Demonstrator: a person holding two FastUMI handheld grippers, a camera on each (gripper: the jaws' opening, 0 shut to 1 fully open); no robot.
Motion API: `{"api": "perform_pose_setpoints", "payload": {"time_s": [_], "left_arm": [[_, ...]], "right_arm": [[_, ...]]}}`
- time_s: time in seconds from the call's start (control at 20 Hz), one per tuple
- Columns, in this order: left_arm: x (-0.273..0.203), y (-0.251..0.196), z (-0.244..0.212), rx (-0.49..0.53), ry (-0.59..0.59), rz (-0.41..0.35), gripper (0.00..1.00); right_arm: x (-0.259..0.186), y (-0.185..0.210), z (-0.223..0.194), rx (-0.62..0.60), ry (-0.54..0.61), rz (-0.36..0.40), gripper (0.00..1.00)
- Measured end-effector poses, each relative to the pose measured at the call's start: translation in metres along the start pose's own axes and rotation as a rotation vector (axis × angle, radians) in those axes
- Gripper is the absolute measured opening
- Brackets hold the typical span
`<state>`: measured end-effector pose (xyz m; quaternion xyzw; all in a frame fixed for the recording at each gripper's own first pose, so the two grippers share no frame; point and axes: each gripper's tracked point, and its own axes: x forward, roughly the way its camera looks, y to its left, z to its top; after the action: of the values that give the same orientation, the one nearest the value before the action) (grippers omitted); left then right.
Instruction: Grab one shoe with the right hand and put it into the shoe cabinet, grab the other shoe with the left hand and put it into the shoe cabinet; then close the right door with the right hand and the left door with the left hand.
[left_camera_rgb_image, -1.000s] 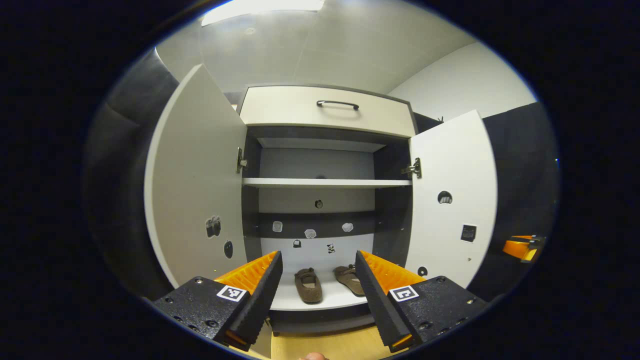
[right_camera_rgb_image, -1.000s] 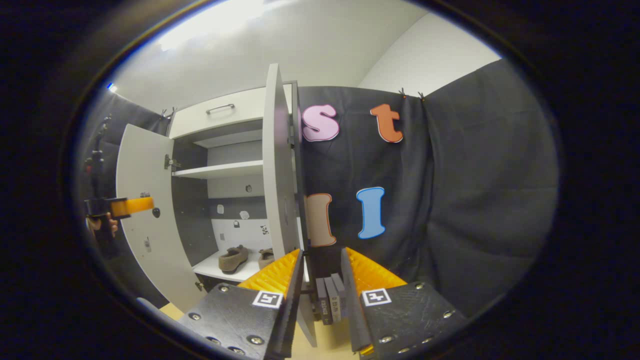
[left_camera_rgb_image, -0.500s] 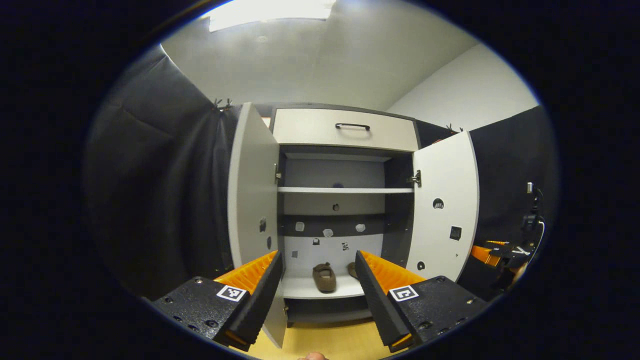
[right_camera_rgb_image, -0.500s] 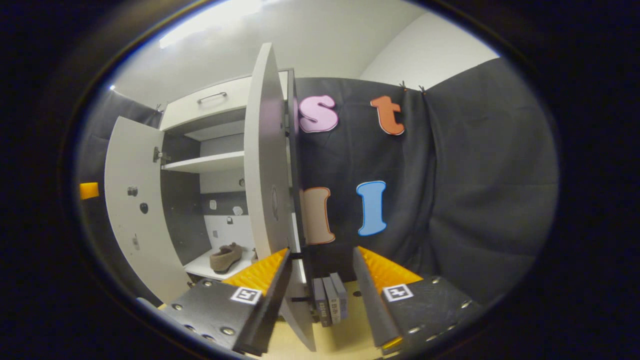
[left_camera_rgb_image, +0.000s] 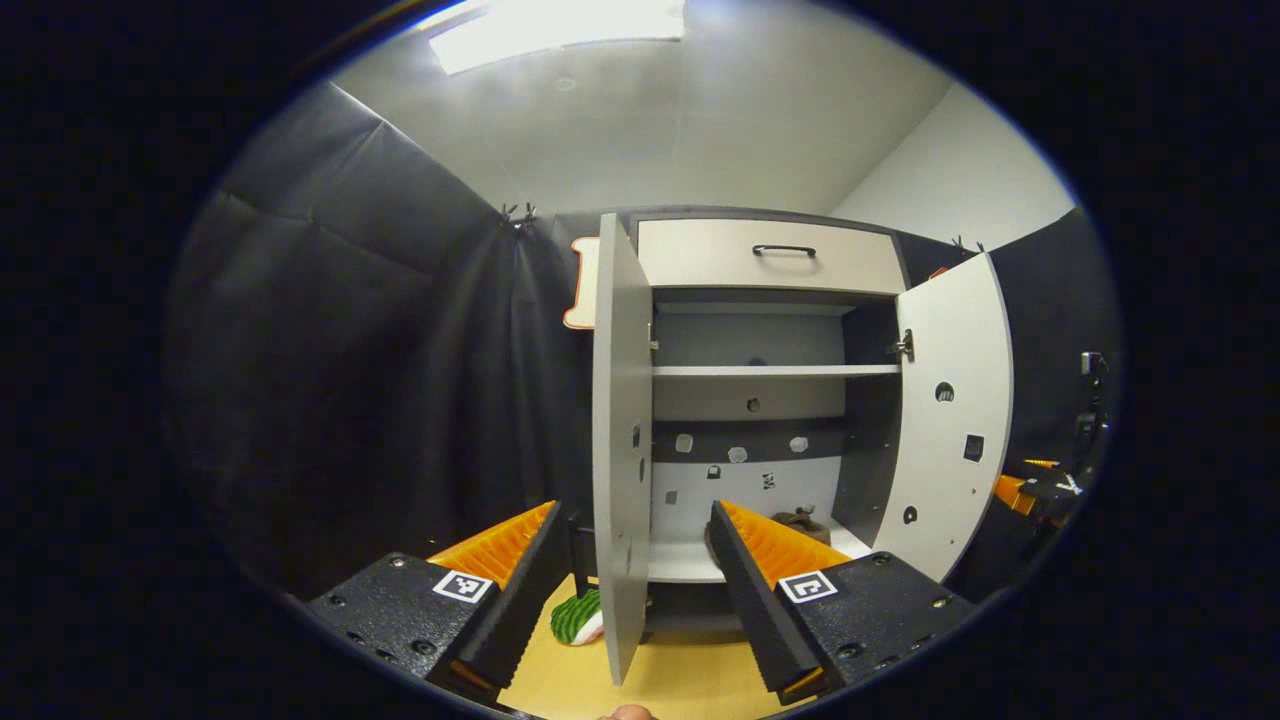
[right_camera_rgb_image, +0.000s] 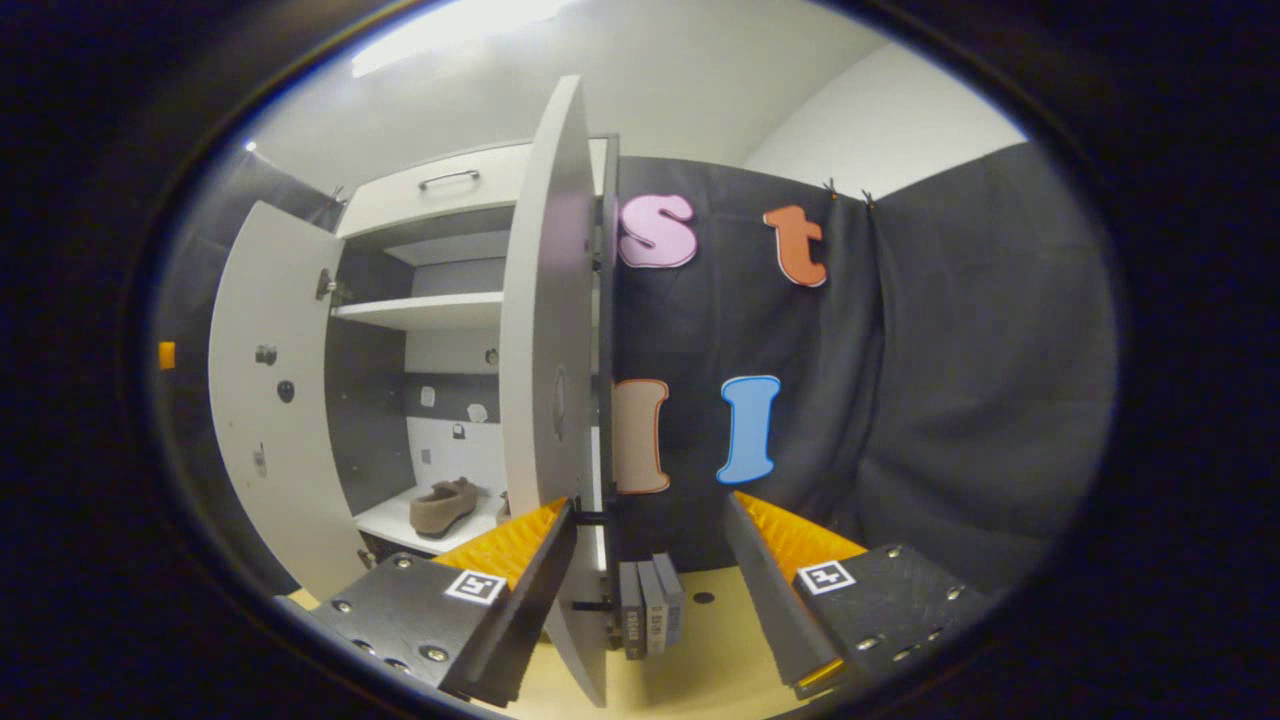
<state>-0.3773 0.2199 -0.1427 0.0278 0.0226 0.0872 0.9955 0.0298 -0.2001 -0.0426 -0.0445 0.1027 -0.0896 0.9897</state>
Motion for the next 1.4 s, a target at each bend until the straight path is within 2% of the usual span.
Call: {"api": "perform_pose_setpoints", "payload": {"time_s": [0.05, 0.25, 0.45, 0.7, 0.75, 0.8, 1.05, 1.1, 1.15, 1.35, 1.4], "left_arm": [[-0.002, 0.002, -0.001, -0.003, 0.004, 0.008, 0.85], [-0.007, 0.012, -0.007, -0.010, 0.014, 0.031, 0.89], [-0.011, 0.022, -0.011, -0.005, 0.016, 0.052, 0.89], [-0.019, 0.036, -0.014, 0.004, 0.021, 0.085, 0.89], [-0.021, 0.039, -0.014, 0.002, 0.018, 0.090, 0.85], [-0.023, 0.042, -0.013, 0.000, 0.017, 0.098, 0.89], [-0.032, 0.061, -0.017, 0.008, 0.024, 0.156, 0.89], [-0.034, 0.064, -0.018, 0.008, 0.026, 0.166, 0.85], [-0.036, 0.068, -0.019, 0.008, 0.027, 0.178, 0.89], [-0.043, 0.084, -0.022, 0.006, 0.032, 0.224, 0.89], [-0.042, 0.088, -0.023, 0.002, 0.034, 0.232, 0.85]], "right_arm": [[0.000, 0.005, -0.001, 0.001, 0.001, 0.013, 0.91], [0.002, 0.031, -0.004, 0.053, 0.020, 0.080, 0.91], [0.005, 0.054, -0.002, 0.032, 0.013, 0.112, 0.91], [0.015, 0.090, -0.004, 0.045, 0.014, 0.187, 0.91], [0.018, 0.097, -0.004, 0.044, 0.014, 0.198, 0.91], [0.020, 0.103, -0.005, 0.039, 0.014, 0.210, 0.91], [0.030, 0.149, -0.014, 0.041, 0.031, 0.318, 0.91], [0.031, 0.159, -0.015, 0.045, 0.037, 0.342, 0.91], [0.032, 0.168, -0.016, 0.046, 0.038, 0.359, 0.91], [0.033, 0.191, -0.008, 0.028, 0.010, 0.394, 0.91], [0.033, 0.194, -0.007, 0.025, 0.004, 0.398, 0.91]]}}
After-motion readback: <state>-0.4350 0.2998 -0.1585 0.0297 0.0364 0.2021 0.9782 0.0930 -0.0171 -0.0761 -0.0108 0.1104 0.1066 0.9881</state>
